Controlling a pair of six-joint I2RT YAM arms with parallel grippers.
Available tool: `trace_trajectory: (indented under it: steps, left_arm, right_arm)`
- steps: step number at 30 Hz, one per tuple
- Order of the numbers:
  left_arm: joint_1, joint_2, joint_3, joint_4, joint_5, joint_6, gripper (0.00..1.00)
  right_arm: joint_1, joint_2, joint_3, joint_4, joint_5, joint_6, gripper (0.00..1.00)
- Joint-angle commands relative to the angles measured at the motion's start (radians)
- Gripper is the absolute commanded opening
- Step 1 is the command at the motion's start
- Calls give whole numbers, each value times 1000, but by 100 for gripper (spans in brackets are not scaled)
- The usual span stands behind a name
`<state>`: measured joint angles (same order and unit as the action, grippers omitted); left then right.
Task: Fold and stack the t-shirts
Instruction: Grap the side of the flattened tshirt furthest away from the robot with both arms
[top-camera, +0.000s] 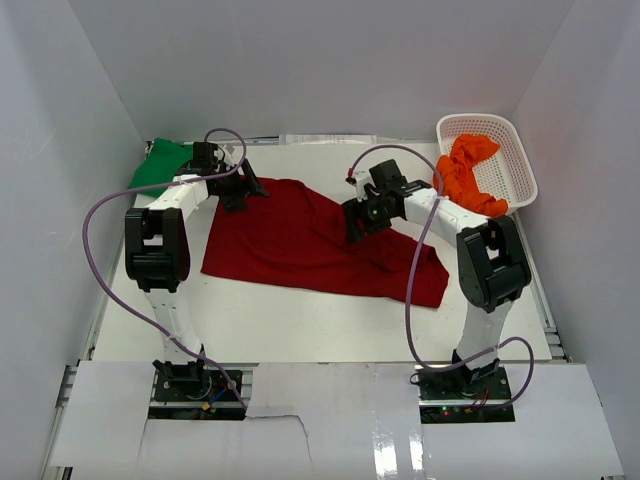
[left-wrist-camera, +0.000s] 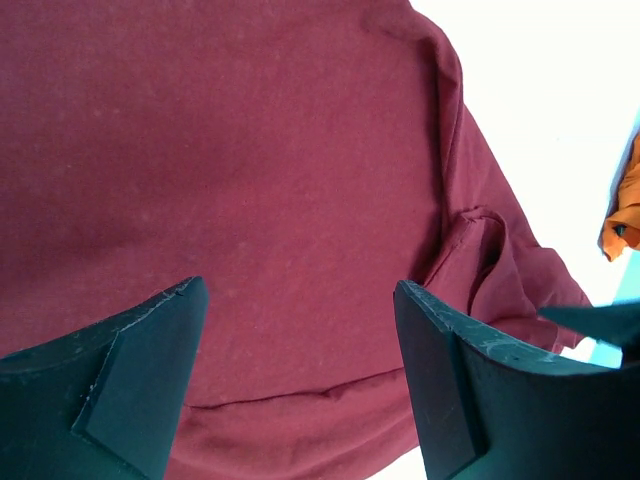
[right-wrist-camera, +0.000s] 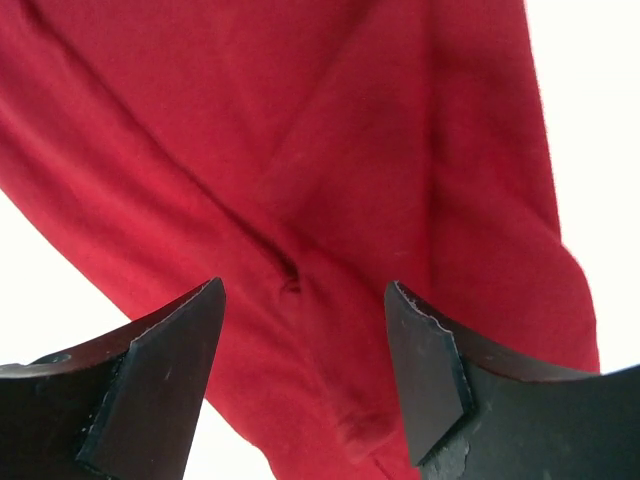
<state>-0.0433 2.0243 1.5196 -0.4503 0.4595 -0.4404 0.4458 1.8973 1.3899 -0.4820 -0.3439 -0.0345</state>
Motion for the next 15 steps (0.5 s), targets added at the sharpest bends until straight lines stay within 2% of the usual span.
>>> trace_trajectory:
  steps: [1,5,10,15]
  left_arm:
    - [-1,-15,22,-8,-13,14,86]
    - [10,-21,16,-7,-18,14,86]
    - [20,-19,10,-4,-7,11,86]
    - [25,-19,5,-1,-4,14,86]
  right_arm:
    - [86,-124,-49,104,164,-76,71]
    - [154,-176,-121,186,307,-105,71]
    - [194,-100,-83,152,403,-111,65]
    - [209,-15,-23,146,421,-117,62]
